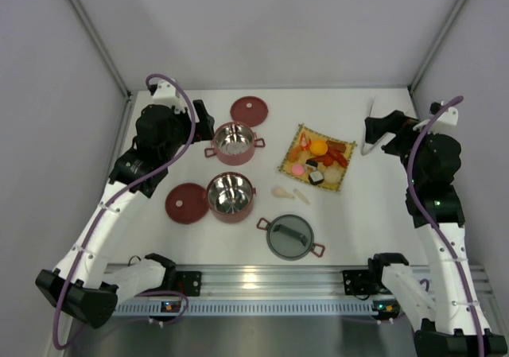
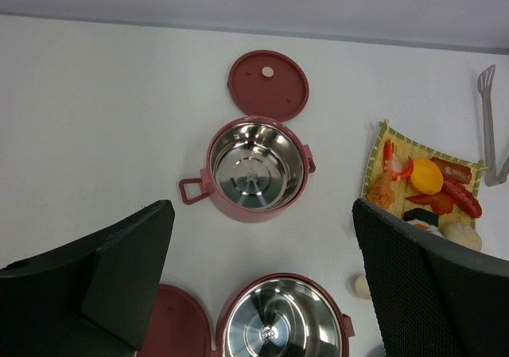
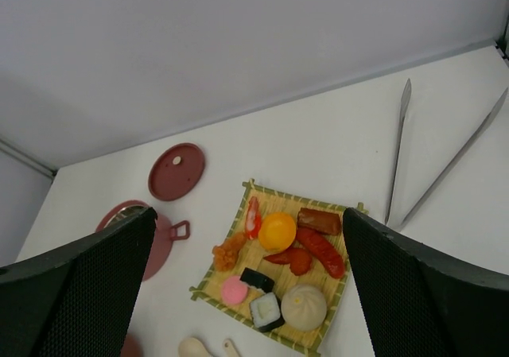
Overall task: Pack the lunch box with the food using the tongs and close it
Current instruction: Pick up the clamp at the center of the board.
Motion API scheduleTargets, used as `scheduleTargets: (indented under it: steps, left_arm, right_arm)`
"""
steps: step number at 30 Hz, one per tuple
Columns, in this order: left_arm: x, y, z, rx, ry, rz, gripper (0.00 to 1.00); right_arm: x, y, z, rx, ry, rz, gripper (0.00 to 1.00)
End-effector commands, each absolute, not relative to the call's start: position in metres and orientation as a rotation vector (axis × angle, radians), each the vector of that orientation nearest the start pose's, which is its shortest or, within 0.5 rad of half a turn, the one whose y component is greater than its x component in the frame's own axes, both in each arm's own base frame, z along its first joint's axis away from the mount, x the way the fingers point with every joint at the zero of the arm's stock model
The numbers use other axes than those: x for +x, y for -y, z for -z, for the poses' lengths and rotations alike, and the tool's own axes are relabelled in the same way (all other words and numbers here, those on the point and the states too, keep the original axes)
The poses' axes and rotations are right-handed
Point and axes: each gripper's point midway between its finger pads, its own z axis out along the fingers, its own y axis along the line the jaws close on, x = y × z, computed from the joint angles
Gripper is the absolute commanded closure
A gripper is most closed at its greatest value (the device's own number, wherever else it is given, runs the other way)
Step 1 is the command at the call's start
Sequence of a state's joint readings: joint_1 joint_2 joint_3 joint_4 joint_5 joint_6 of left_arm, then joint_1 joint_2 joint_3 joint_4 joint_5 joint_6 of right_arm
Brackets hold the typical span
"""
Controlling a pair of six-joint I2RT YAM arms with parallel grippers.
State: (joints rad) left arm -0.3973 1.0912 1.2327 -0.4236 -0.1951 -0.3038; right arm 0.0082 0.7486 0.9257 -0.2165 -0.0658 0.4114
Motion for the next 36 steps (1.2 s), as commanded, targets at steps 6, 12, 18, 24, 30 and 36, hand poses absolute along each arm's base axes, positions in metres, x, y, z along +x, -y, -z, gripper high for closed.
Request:
scheduleTargets:
  steps: [6, 12, 18, 24, 30, 36]
  left_arm:
    - [0.340, 0.122, -0.331, -0.036, -1.861, 0.318, 0.01]
    - [0.339, 0.122, -0.329, -0.036, -1.869, 0.320, 0.01]
    - [0.337, 0.121, -0.333, -0.053, -1.875, 0.324, 0.01]
    - [0.340, 0.118, -0.323, -0.108, -1.921, 0.305, 0.01]
    - [0.343, 0.121, -0.317, -0.108, -1.955, 0.303, 0.01]
    - [0.343, 0.119, -0.315, -0.108, -1.958, 0.292, 0.01]
  right_arm:
    - [0.305, -0.016, -0.353, 0.322, -1.639, -0.301, 0.01]
    - [0.308, -0.014, -0.347, 0.317, -1.662, -0.280, 0.01]
    - [0.312, -0.001, -0.335, 0.359, -1.695, -0.202, 0.00]
    - [0.311, 0.013, -0.326, 0.389, -1.737, -0.108, 0.01]
    - [0.318, 0.018, -0.308, 0.414, -1.787, -0.073, 0.02]
    - [0.329, 0.021, -0.294, 0.436, -1.832, -0.049, 0.10]
